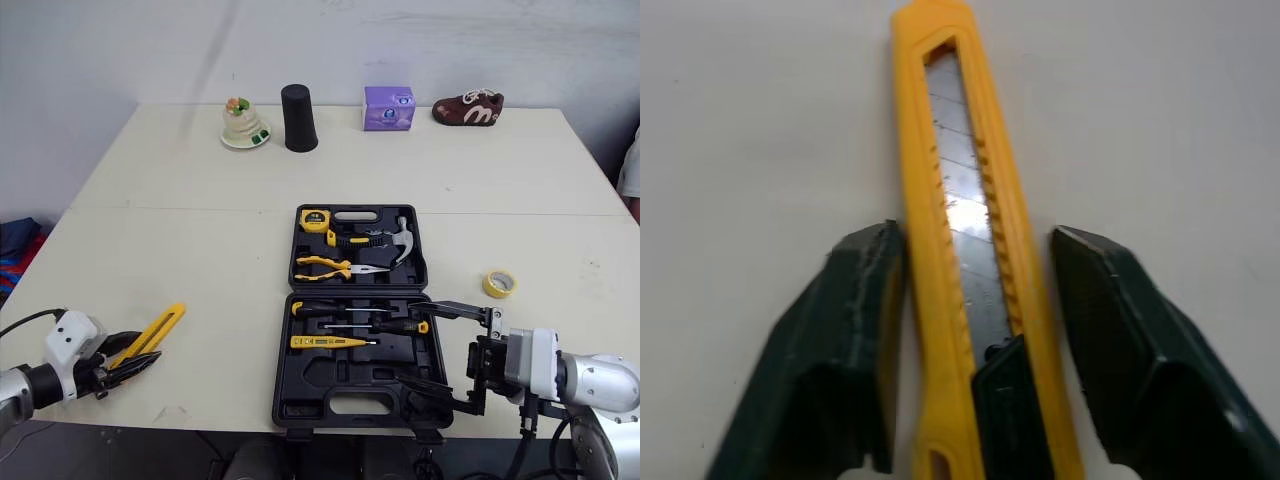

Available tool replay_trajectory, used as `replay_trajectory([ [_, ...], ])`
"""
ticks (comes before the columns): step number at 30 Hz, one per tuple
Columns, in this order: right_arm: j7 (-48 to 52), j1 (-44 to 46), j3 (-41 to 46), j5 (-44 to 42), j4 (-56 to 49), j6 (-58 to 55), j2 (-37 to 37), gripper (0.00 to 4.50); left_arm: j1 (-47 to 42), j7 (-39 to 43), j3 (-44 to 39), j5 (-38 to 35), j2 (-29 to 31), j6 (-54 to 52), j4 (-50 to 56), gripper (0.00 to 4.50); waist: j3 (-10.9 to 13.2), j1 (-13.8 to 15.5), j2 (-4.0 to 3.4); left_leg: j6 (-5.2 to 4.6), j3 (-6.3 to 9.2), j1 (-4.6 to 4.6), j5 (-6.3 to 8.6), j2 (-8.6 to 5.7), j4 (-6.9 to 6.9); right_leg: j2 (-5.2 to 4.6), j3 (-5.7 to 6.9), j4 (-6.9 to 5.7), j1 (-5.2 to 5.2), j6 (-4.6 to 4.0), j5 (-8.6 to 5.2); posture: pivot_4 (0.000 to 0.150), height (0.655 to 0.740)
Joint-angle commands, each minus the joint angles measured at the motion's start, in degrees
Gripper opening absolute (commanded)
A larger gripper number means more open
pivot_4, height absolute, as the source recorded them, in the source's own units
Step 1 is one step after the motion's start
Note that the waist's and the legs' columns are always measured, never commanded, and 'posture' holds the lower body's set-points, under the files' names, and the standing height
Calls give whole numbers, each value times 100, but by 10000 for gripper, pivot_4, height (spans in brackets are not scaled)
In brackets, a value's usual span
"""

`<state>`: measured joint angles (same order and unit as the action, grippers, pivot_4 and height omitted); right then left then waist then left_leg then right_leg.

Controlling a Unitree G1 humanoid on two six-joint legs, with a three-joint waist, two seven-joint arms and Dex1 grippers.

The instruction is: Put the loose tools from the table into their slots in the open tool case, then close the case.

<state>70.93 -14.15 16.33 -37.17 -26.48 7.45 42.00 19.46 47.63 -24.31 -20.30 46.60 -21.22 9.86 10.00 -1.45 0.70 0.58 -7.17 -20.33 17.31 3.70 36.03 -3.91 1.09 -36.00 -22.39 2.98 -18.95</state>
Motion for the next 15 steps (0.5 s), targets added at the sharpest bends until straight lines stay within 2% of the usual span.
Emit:
replay_trajectory([
  [1, -130, -61, 218, -10, -115, 24, -14, 45000, 101, -43, 83, 42, -73, -168, 8, 12671, -3, -11, -6, 3, 0, 0, -2, 0, 0, 0, 0, -1, 0, -3, -1, 1500, 7400],
  [7, -223, -397, 629, -41, -241, -106, 135, 45000, -431, 519, 300, -447, -113, 321, 929, 12670, 6, 38, 17, -2, 1, -9, -8, -4, 4, -1, 2, -1, -2, 3, 3, 1500, 7400],
  [12, -140, -967, 1338, -103, -211, -171, 164, 45000, -1428, 732, 1312, -859, -98, -178, 1874, 12669, 1, 116, 34, -8, 2, -19, -9, -5, 5, -2, 5, 5, -2, 34, 20, 1500, 7400],
  [15, -35, -1472, 1792, -98, -203, -121, 61, 45000, -2257, 687, 2299, -911, -342, -638, 2185, 12669, 4, 111, 25, -5, -7, -15, -6, -1, 4, 15, -3, 4, -3, 34, 18, 1500, 7400],
])
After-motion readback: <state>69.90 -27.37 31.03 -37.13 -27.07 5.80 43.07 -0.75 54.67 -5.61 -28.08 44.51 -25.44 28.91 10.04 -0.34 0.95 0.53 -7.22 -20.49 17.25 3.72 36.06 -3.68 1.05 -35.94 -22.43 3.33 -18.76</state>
